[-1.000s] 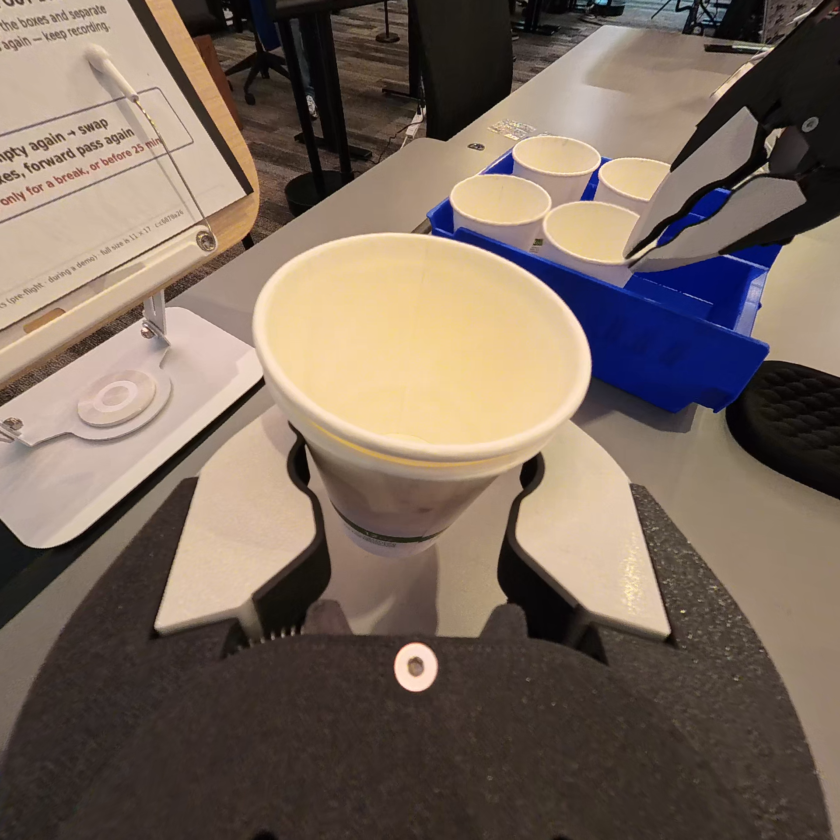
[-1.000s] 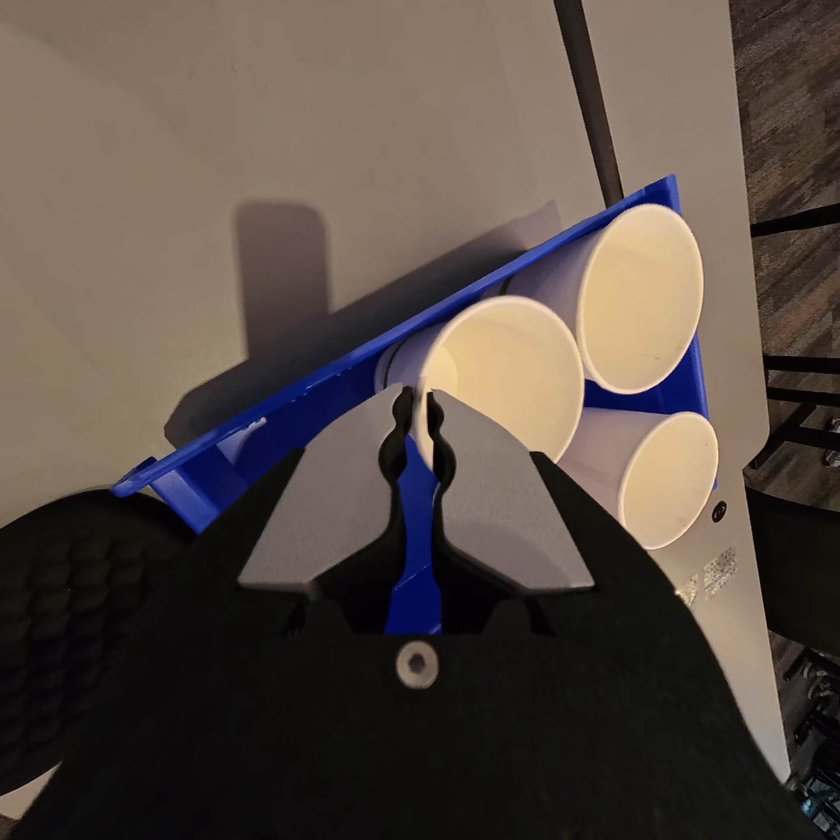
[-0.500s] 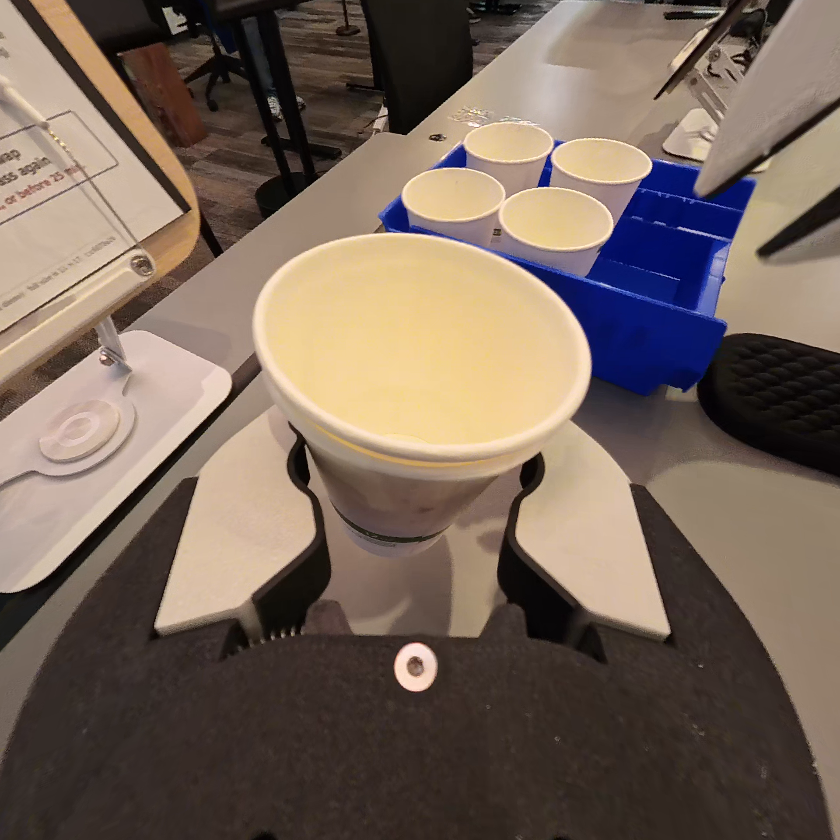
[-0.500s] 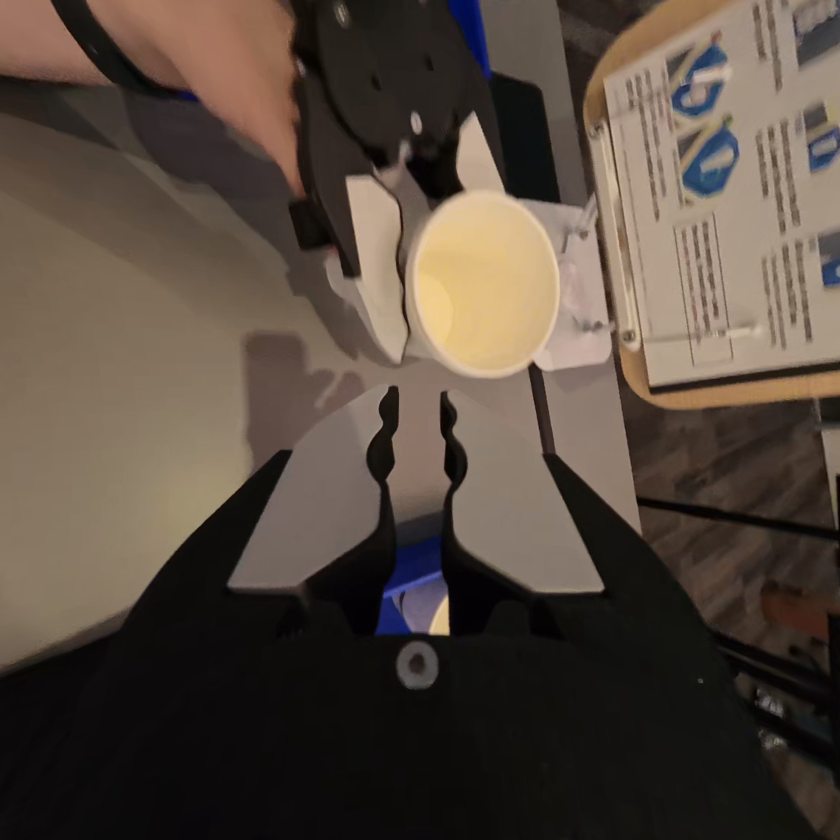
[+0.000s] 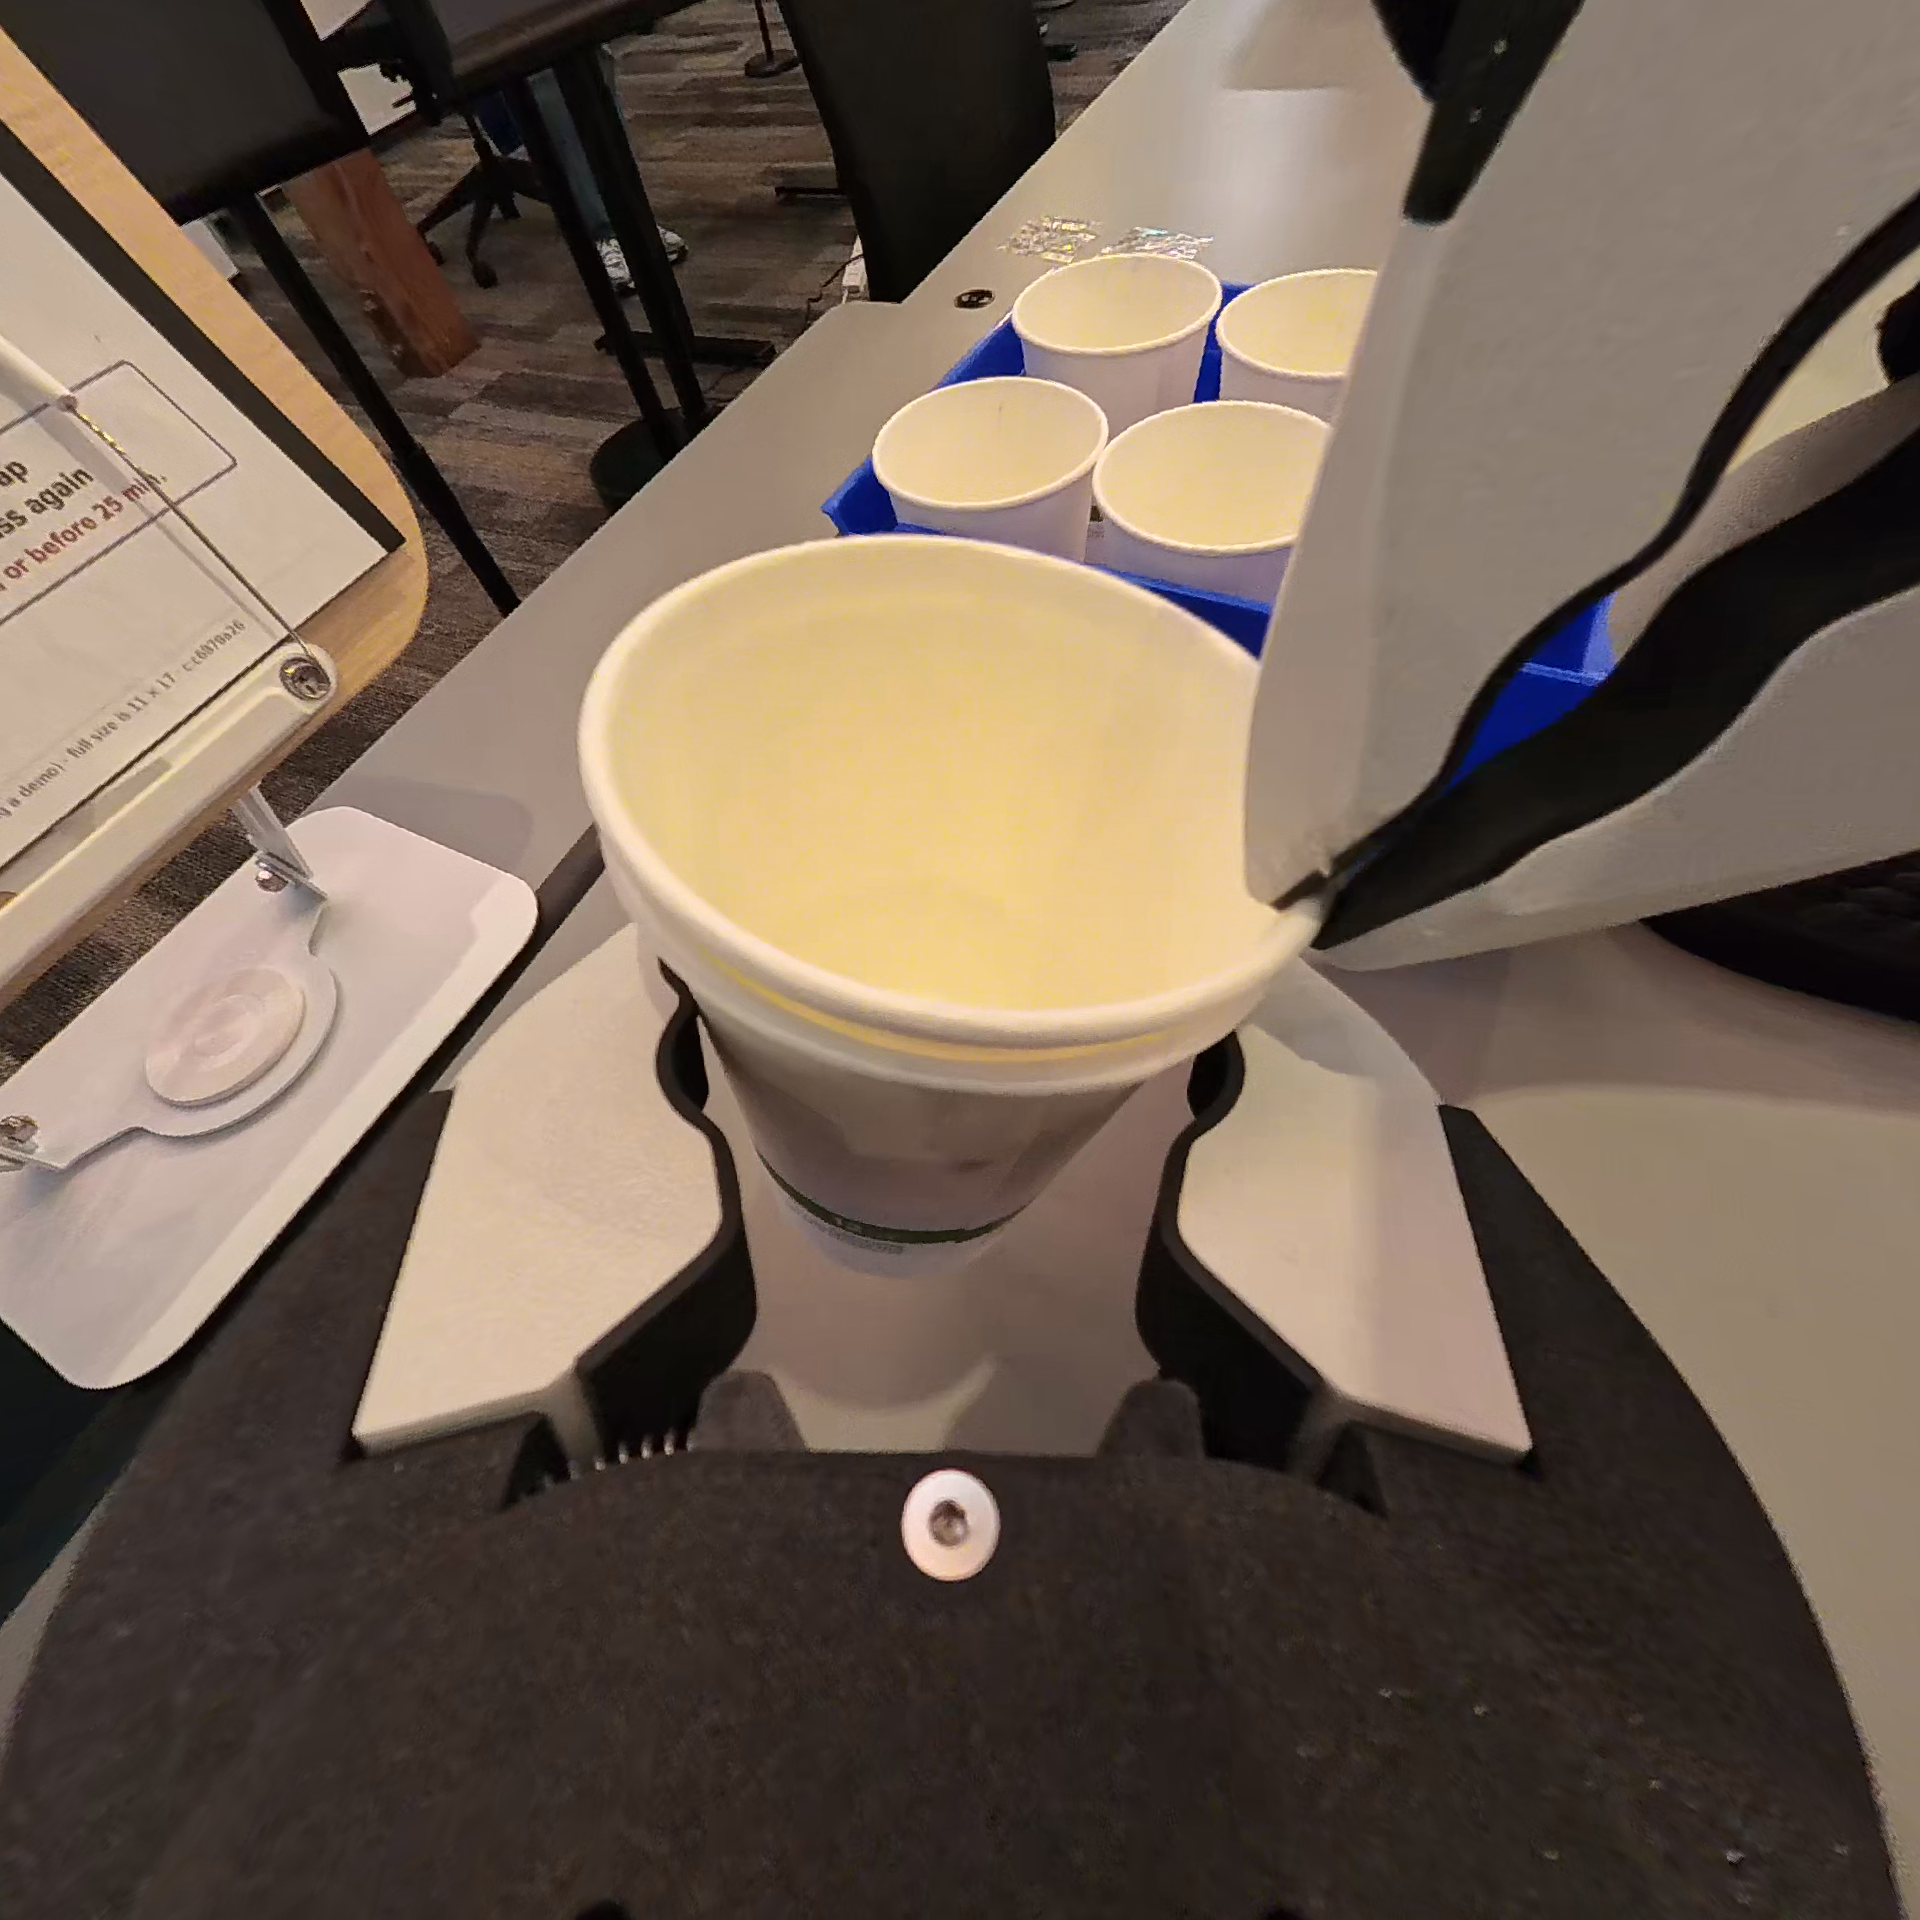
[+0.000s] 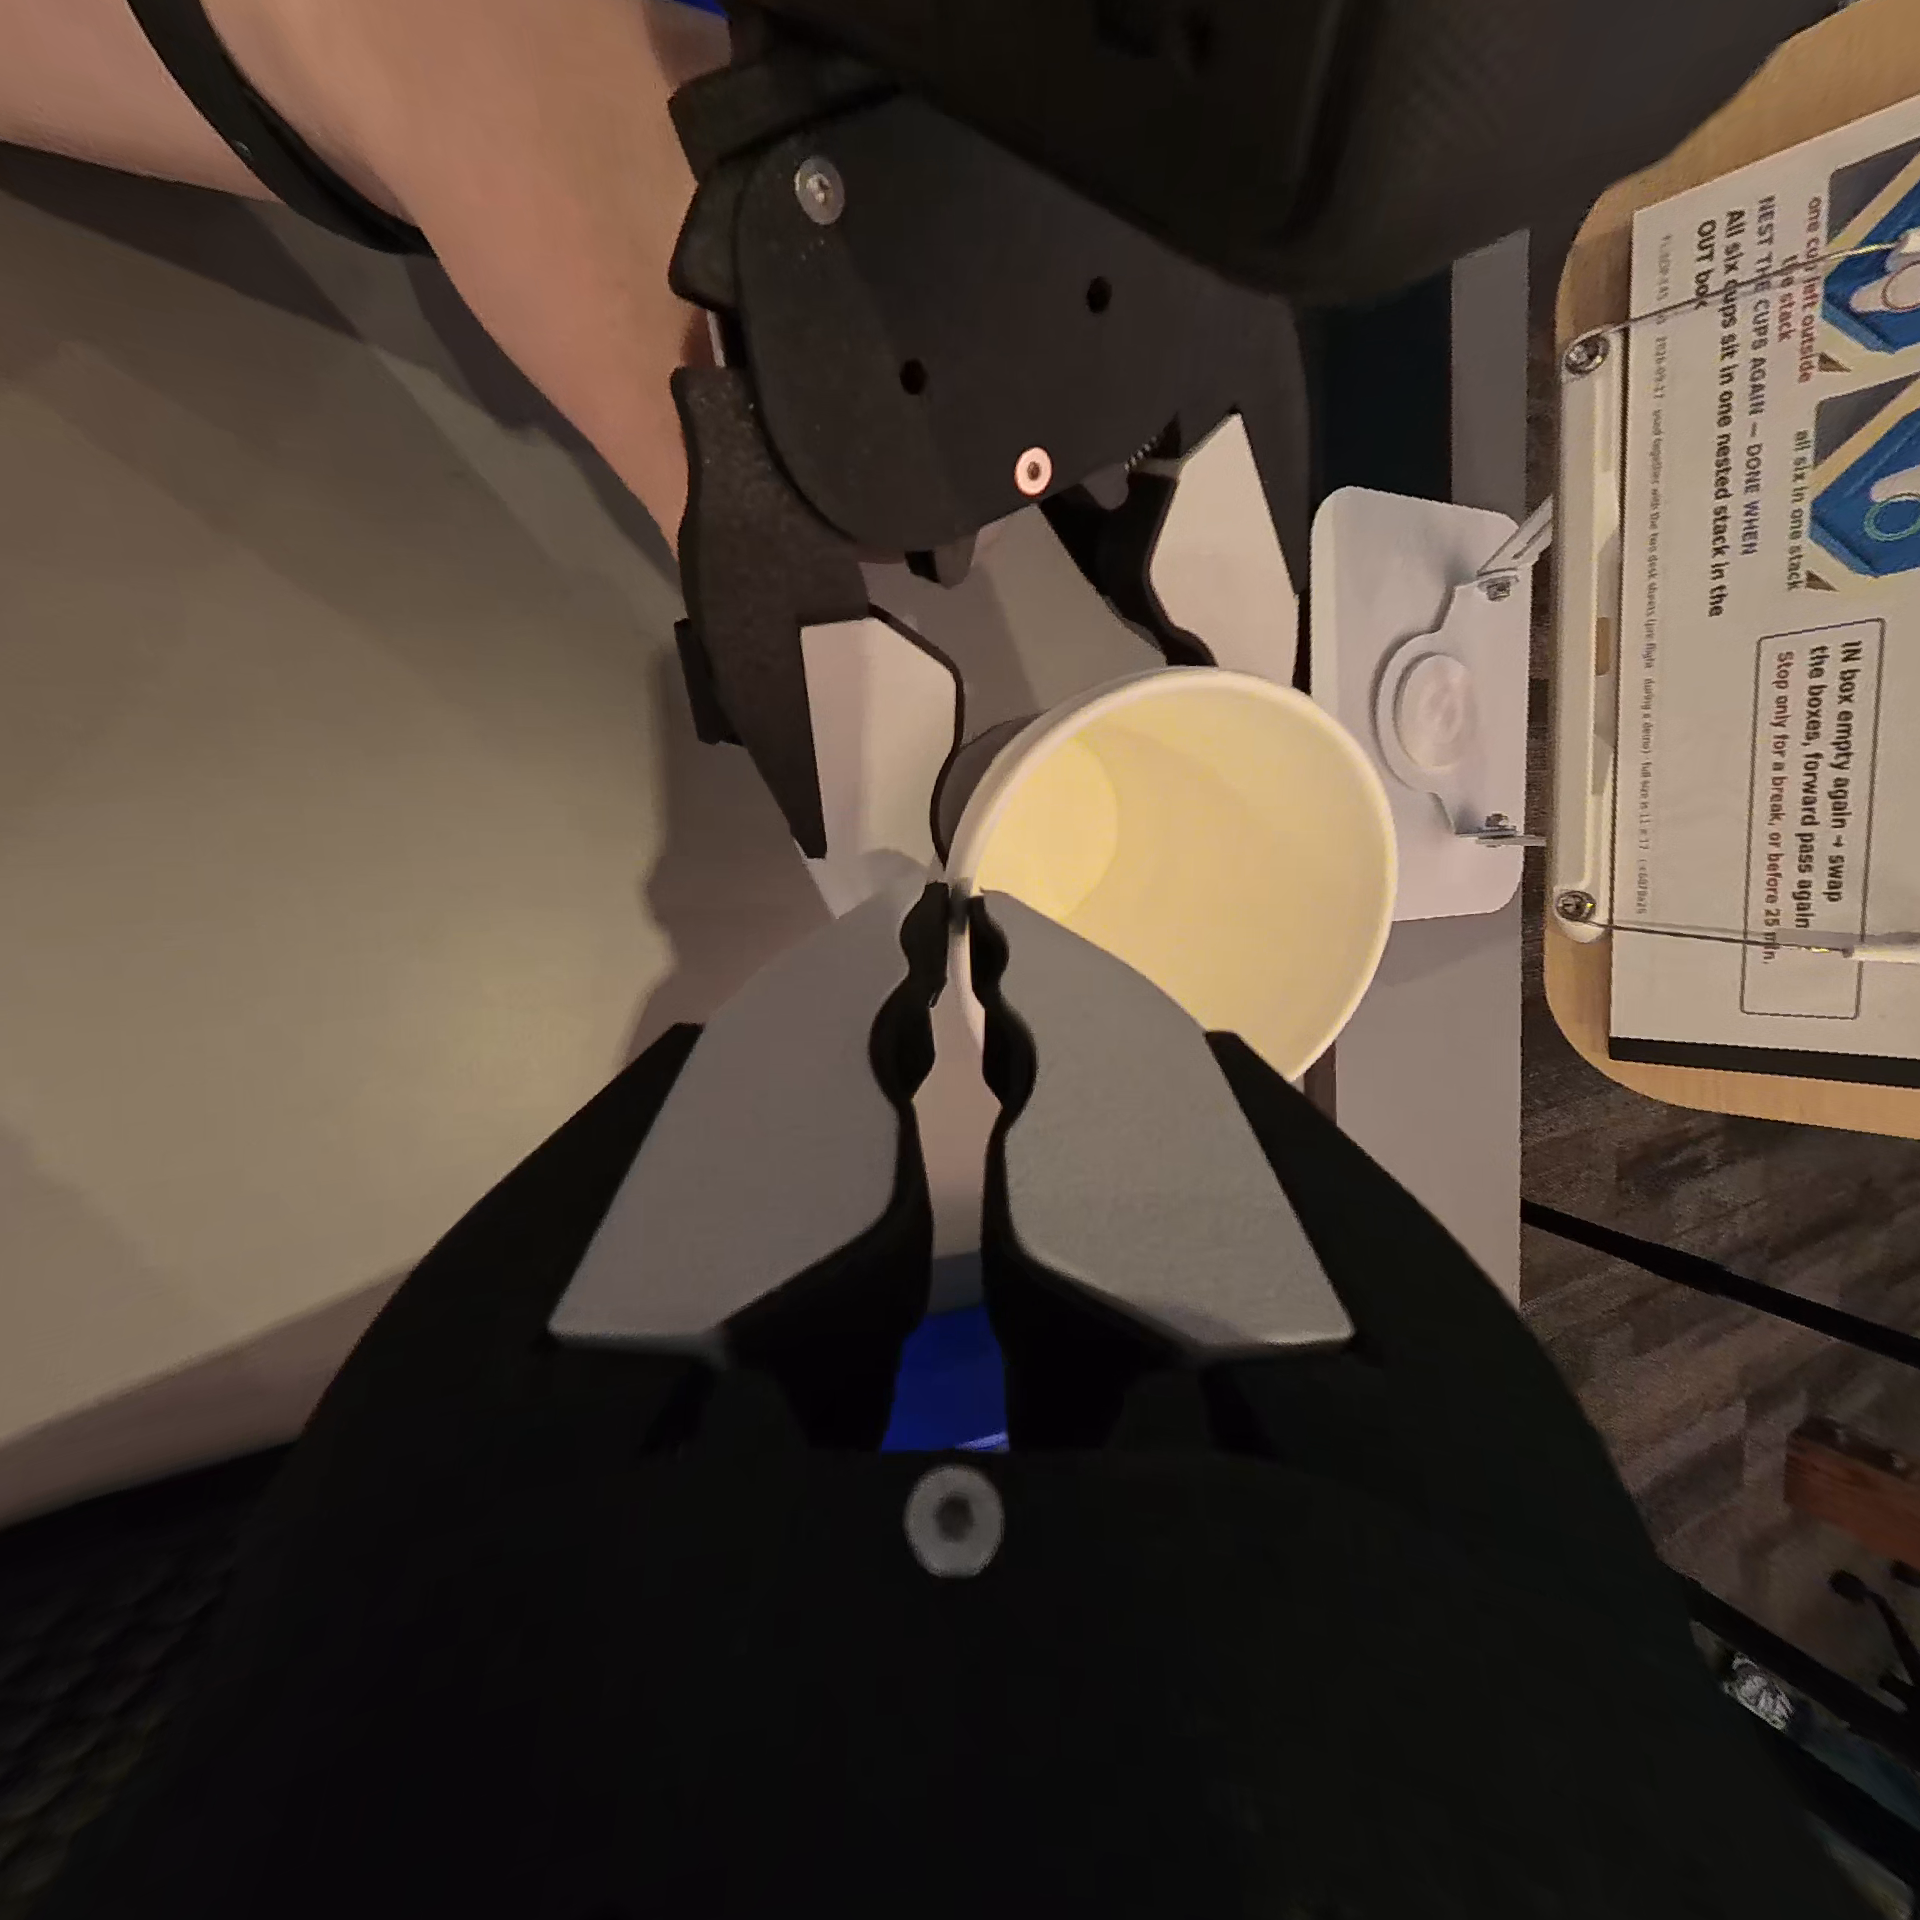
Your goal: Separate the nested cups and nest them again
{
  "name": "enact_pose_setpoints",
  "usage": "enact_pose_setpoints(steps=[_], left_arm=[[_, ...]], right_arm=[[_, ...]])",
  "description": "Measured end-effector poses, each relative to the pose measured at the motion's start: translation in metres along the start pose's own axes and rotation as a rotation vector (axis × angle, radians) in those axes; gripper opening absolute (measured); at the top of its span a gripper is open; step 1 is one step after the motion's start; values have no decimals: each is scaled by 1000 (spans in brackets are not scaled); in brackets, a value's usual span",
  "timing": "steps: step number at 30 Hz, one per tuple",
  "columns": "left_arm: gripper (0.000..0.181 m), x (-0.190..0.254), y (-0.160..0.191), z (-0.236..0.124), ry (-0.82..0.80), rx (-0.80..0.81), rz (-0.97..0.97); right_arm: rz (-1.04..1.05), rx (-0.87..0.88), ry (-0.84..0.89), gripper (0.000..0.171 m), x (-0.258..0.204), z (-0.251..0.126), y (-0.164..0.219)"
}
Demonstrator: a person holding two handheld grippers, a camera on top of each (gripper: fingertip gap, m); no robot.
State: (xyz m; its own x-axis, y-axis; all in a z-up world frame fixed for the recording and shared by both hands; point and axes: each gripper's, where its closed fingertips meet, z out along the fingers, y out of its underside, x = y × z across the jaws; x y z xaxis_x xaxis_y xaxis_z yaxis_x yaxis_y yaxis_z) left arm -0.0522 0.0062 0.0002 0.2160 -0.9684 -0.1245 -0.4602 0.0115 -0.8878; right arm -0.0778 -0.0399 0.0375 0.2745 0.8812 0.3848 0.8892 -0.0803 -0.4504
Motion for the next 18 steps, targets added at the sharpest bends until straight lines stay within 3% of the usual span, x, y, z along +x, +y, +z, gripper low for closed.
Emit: enact_pose_setpoints(steps=[10, 18], left_arm=[[92, -4, 6, 3, -13, -23, 7], [92, -11, 19, 9, -18, -56, -12]], right_arm=[[21, 44, 50, 3, 11, -21, -8], [100, 106, 212, 3, 35, -100, 4]])
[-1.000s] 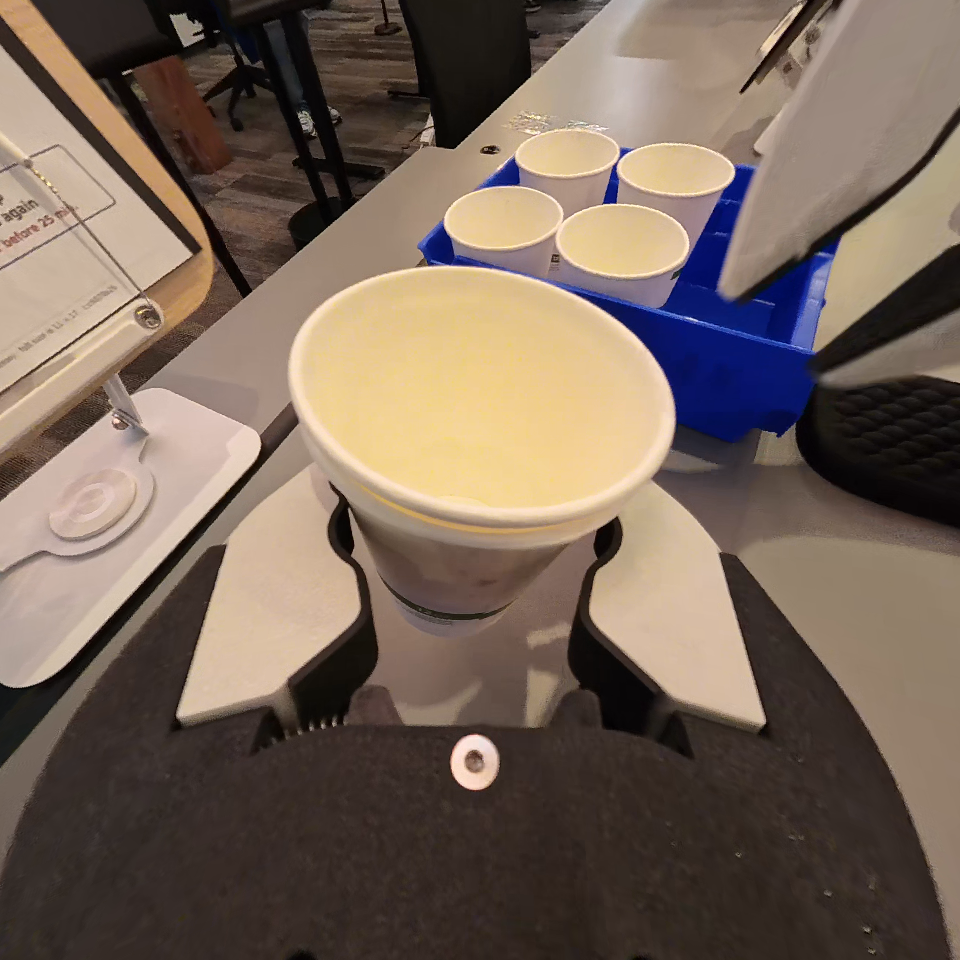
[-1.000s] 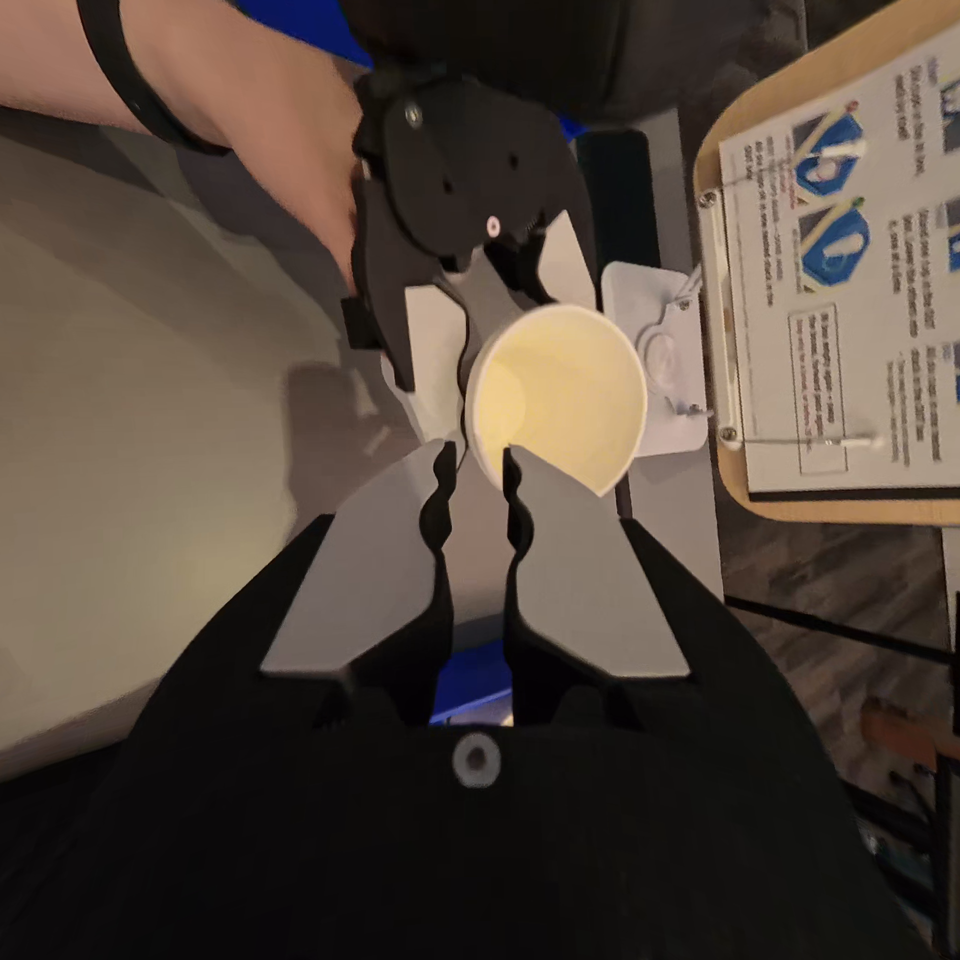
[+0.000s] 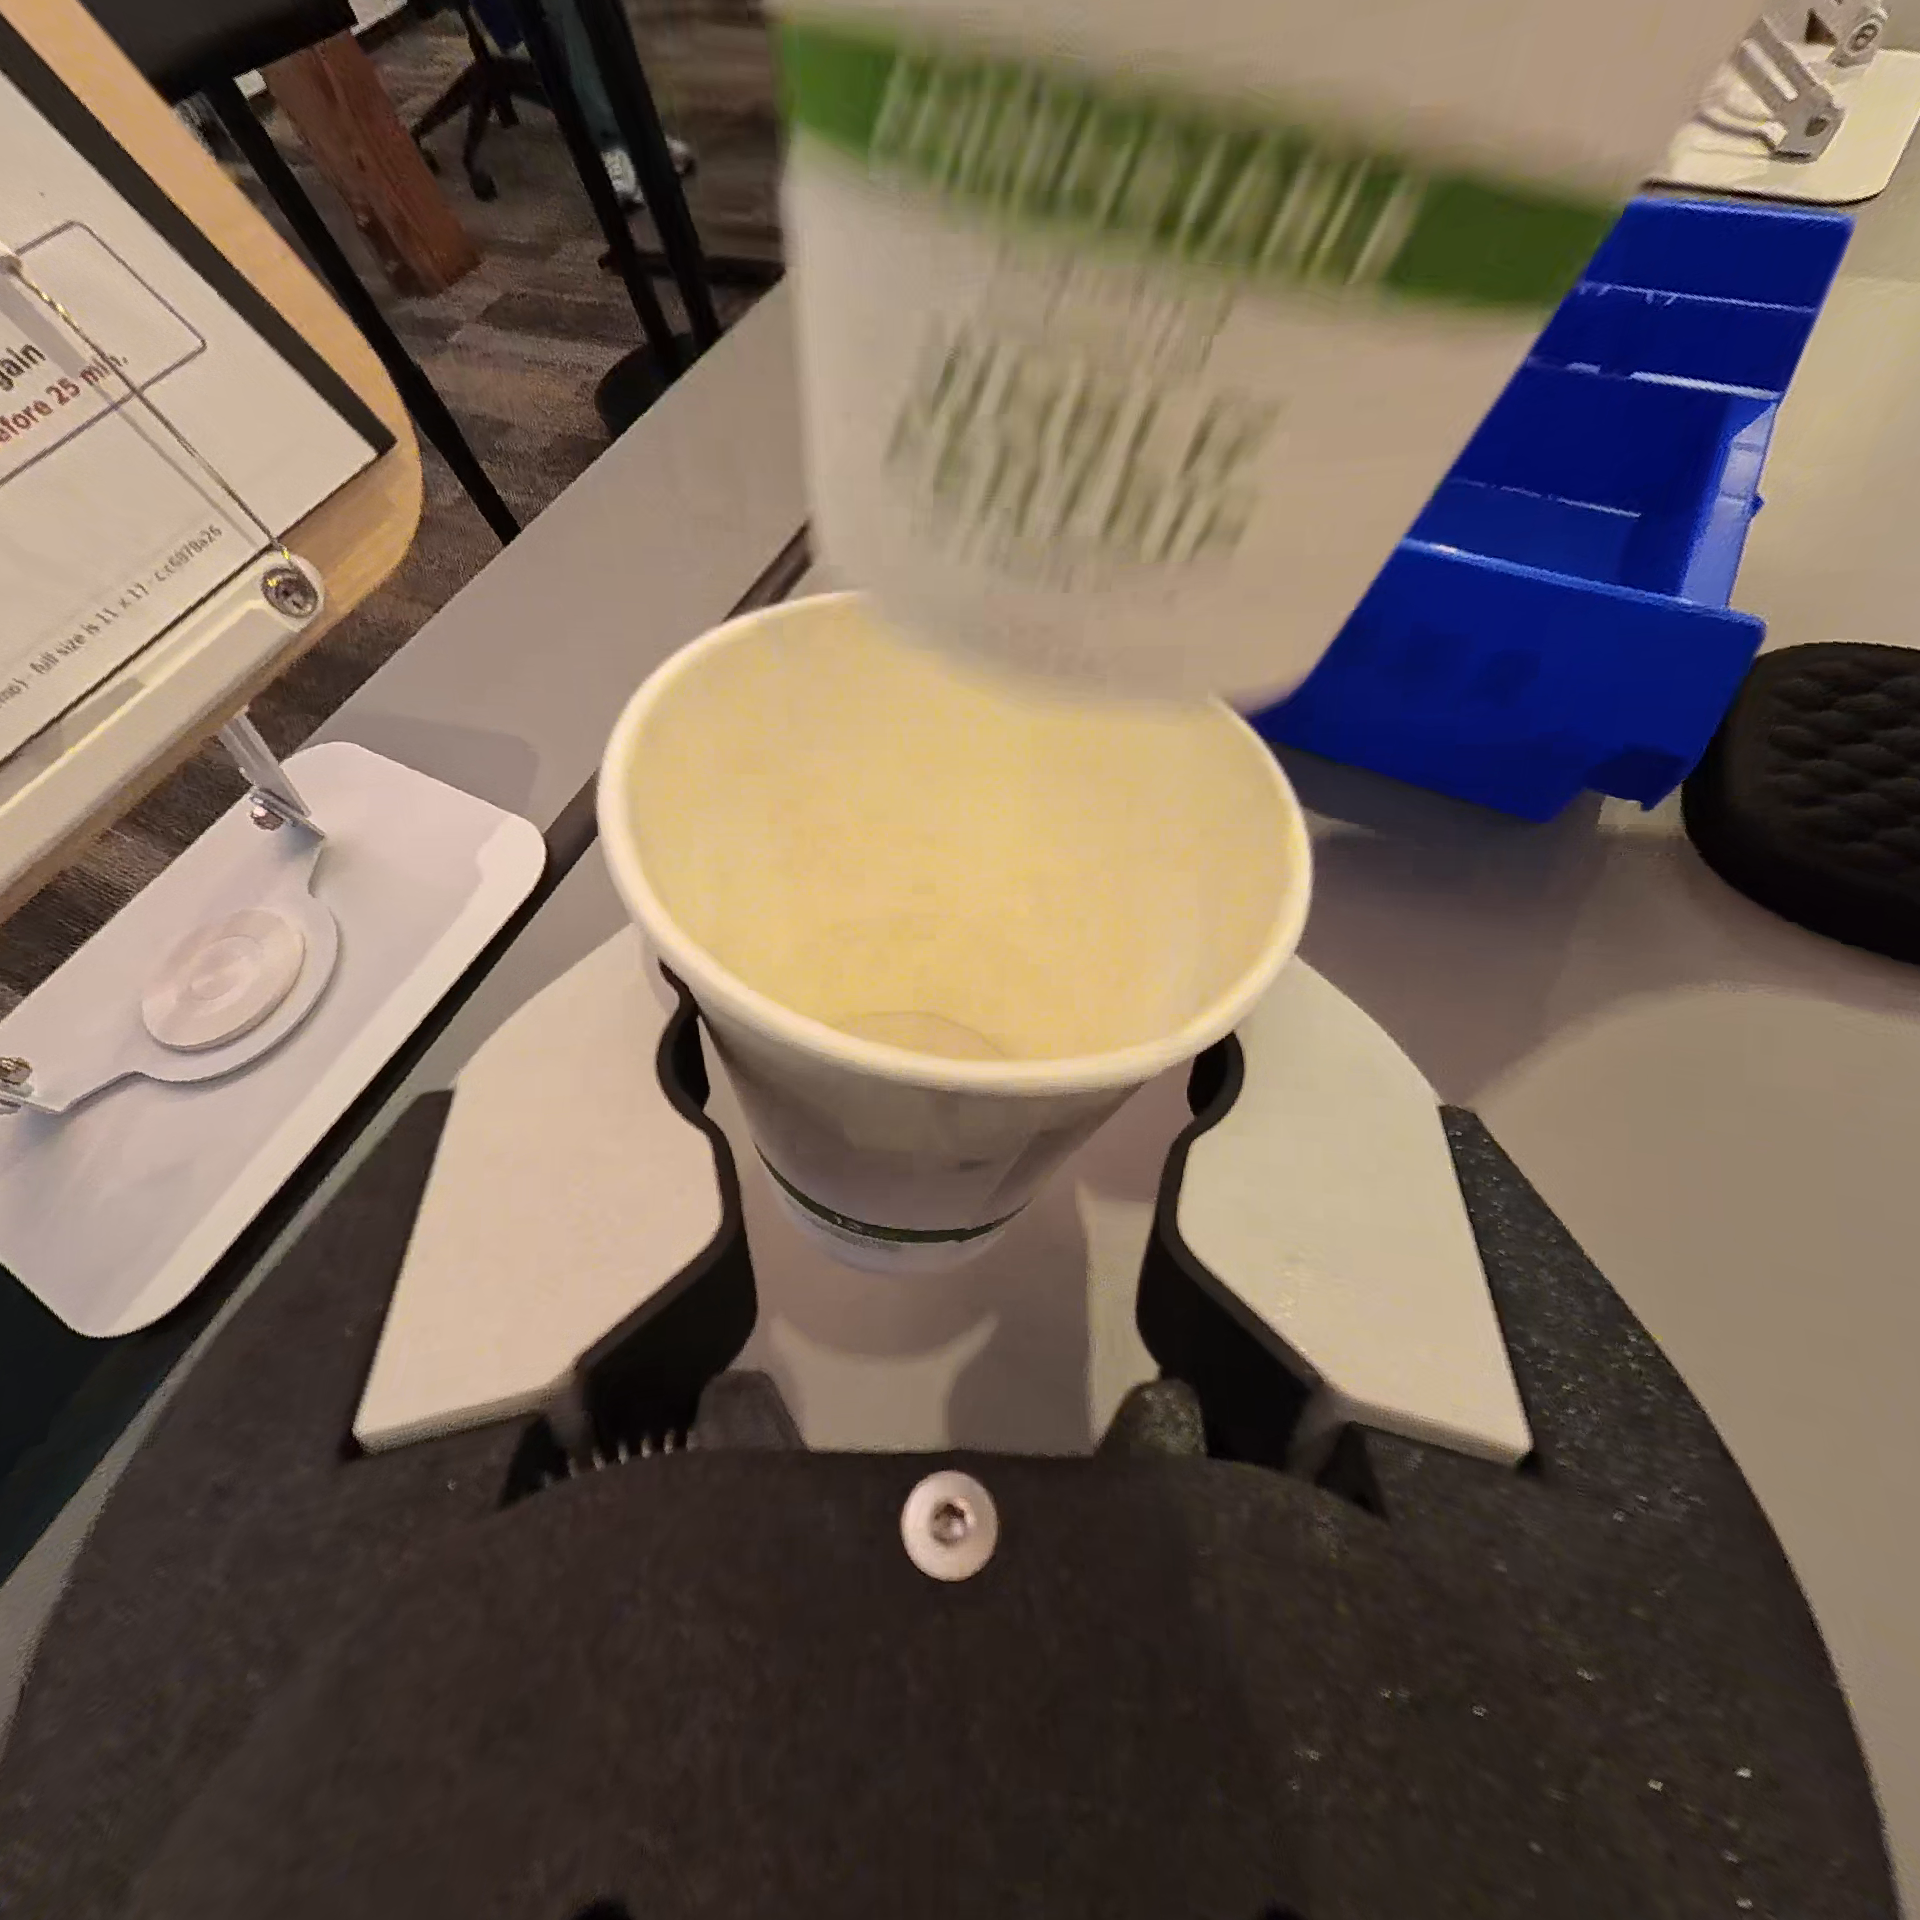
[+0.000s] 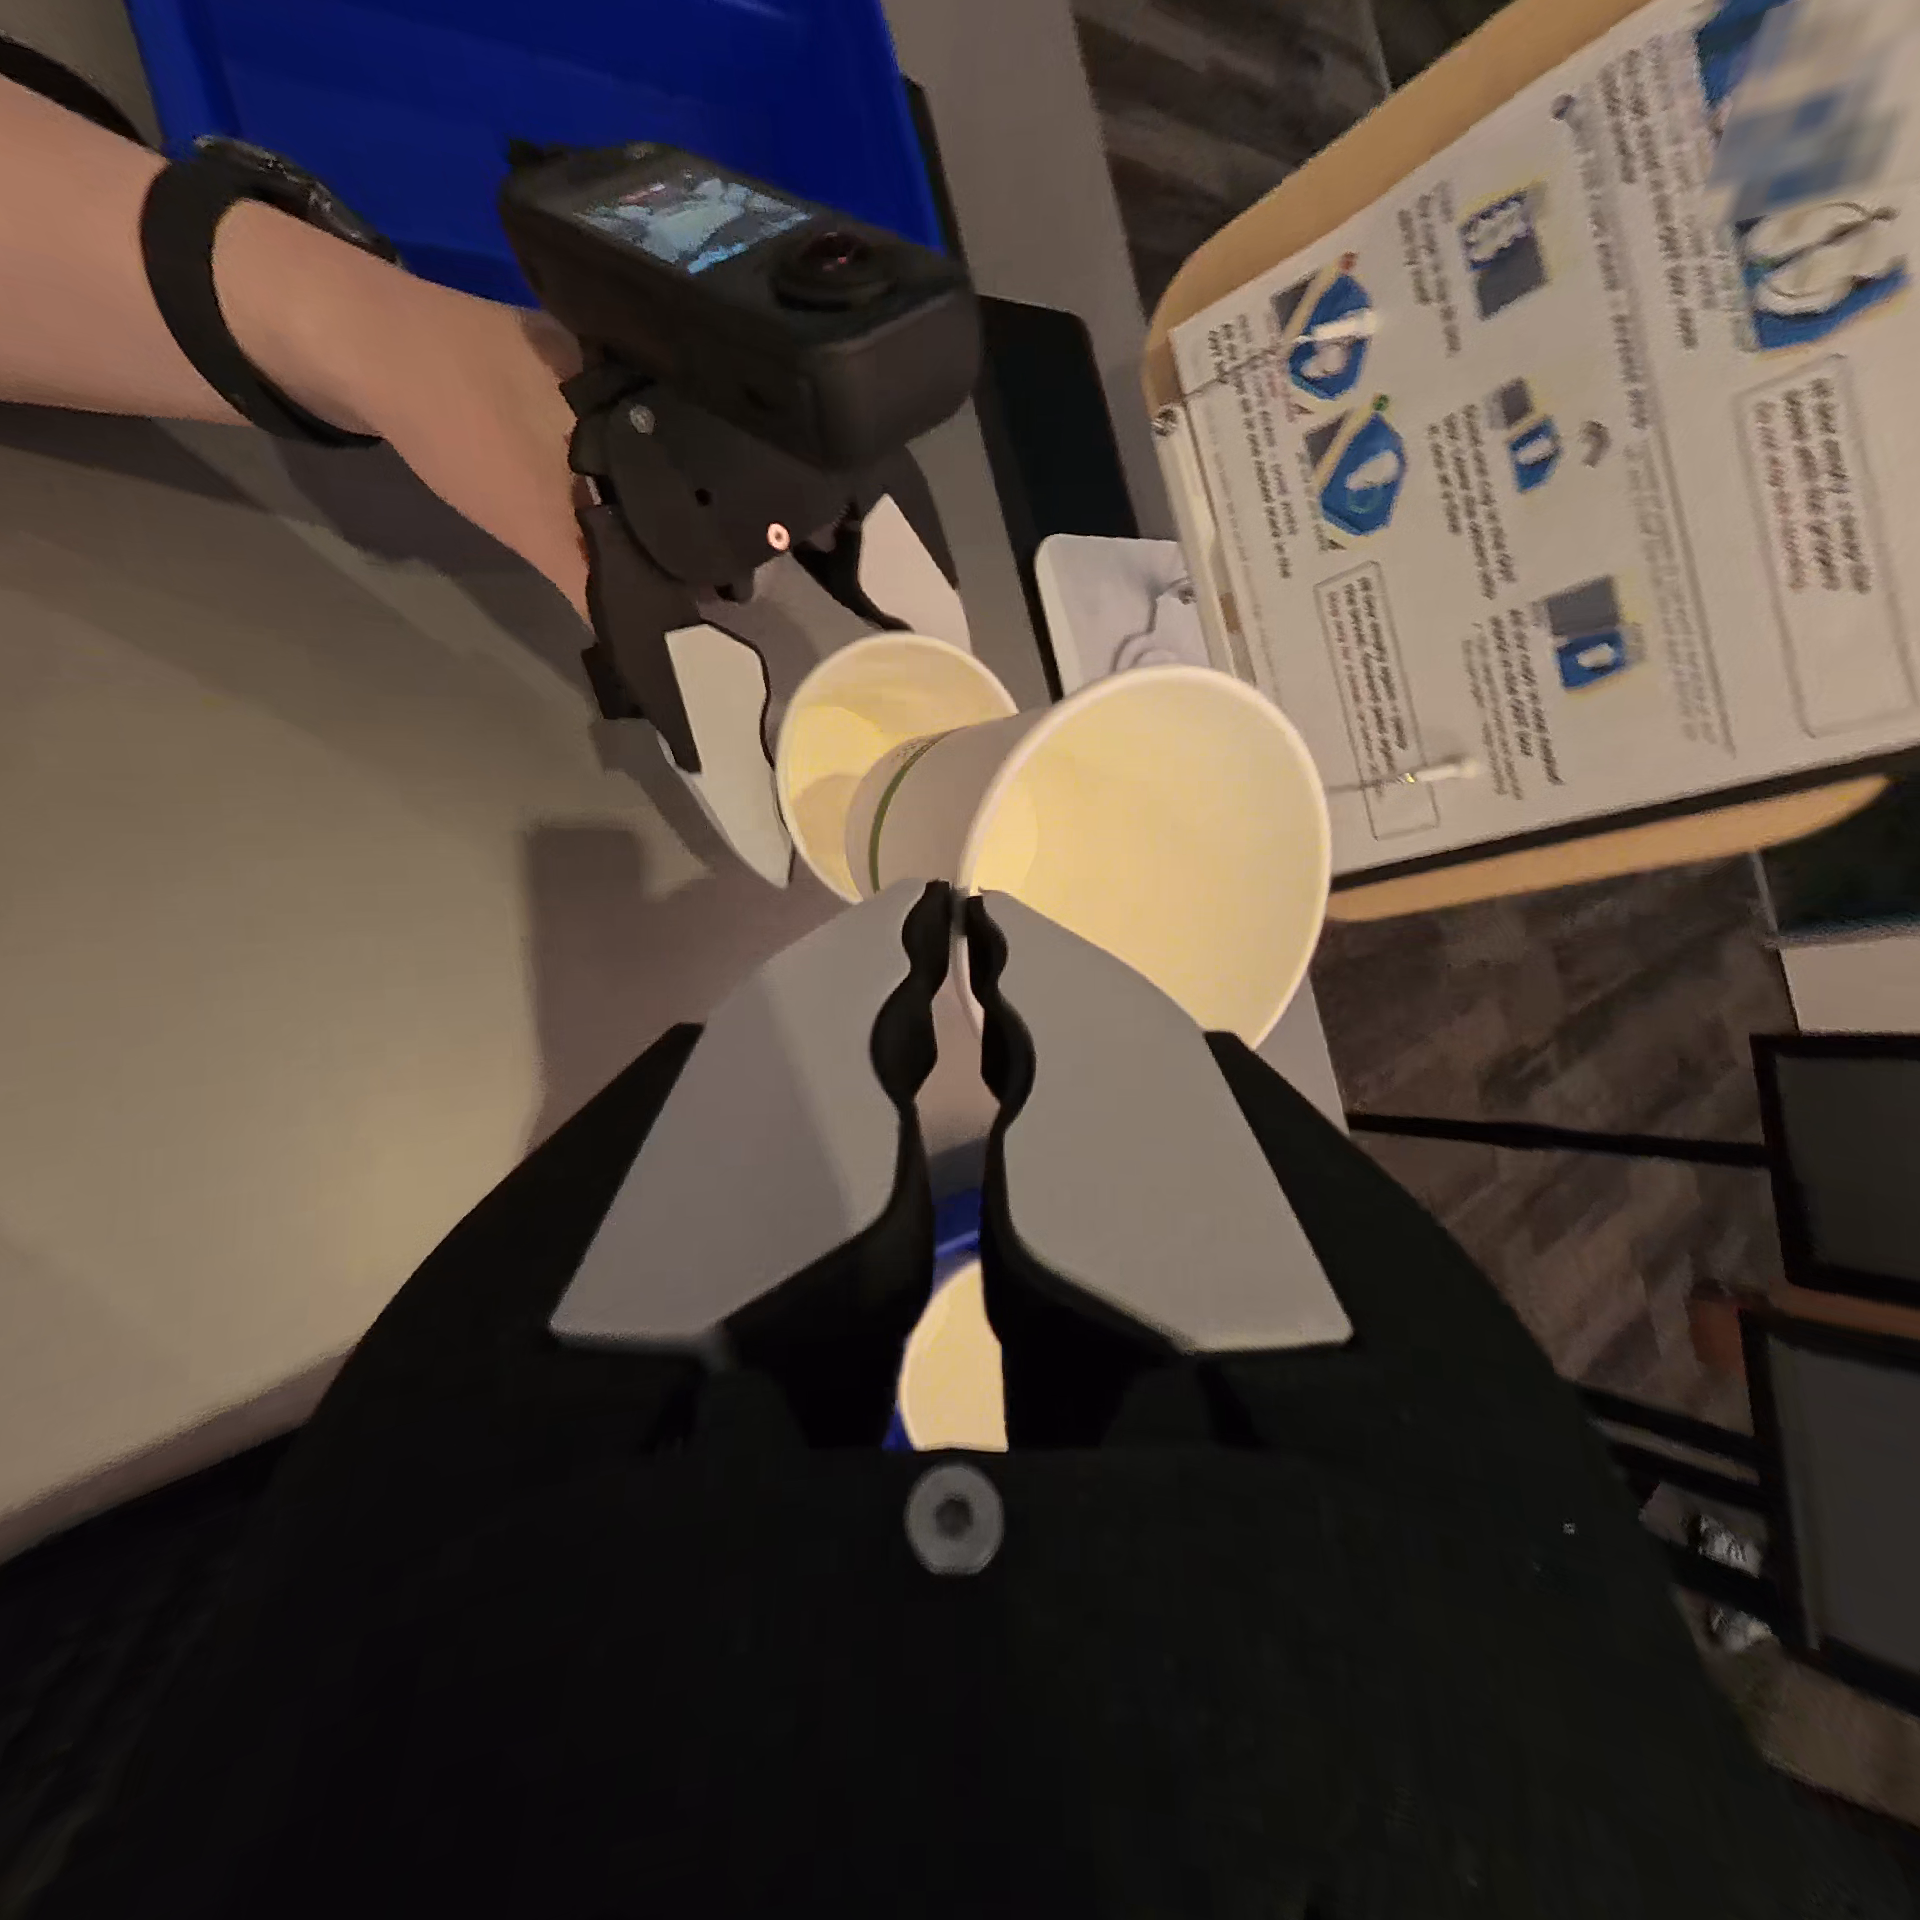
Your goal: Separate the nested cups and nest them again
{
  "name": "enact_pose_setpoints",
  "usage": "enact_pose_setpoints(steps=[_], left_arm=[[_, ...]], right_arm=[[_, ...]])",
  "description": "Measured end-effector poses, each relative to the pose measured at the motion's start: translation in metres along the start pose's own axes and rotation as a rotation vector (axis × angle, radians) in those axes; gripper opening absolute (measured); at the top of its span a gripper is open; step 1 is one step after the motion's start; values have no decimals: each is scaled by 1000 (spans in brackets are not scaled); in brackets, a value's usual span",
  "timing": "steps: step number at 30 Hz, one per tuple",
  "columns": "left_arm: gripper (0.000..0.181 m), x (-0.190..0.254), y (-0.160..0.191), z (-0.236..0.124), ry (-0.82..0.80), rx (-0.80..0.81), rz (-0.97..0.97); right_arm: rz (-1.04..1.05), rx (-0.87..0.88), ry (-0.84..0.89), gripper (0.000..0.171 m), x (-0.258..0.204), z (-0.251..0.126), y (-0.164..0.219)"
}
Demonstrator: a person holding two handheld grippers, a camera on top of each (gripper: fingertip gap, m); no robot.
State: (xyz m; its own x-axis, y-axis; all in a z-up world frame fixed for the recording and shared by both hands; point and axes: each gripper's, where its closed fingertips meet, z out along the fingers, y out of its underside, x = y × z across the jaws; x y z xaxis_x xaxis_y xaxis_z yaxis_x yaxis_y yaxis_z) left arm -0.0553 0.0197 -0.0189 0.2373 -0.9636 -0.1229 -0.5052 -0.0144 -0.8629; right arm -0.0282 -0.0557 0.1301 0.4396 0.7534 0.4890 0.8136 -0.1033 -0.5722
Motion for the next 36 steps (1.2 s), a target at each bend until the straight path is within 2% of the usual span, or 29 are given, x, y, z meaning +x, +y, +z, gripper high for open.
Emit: enact_pose_setpoints(steps=[5, 10, 14, 20, 27, 36], left_arm=[[92, -8, 4, -1, -8, -4, -21], [92, -12, 3, -3, -14, 1, -33], [93, -11, 4, -2, -14, -3, -32], [92, -6, 5, 1, -7, -16, -17], [92, -5, 5, 1, -8, -17, -9], [92, -5, 3, -1, -9, -12, -7]], right_arm=[[100, -63, 131, 3, 16, -59, 51], [257, -202, 193, 3, 7, -100, 139], [351, -308, 193, 3, -16, -104, 208], [432, -364, 179, 3, -43, -85, 270], [428, -459, 130, 3, -64, -60, 310], [369, -553, 103, 3, -71, -54, 316]])
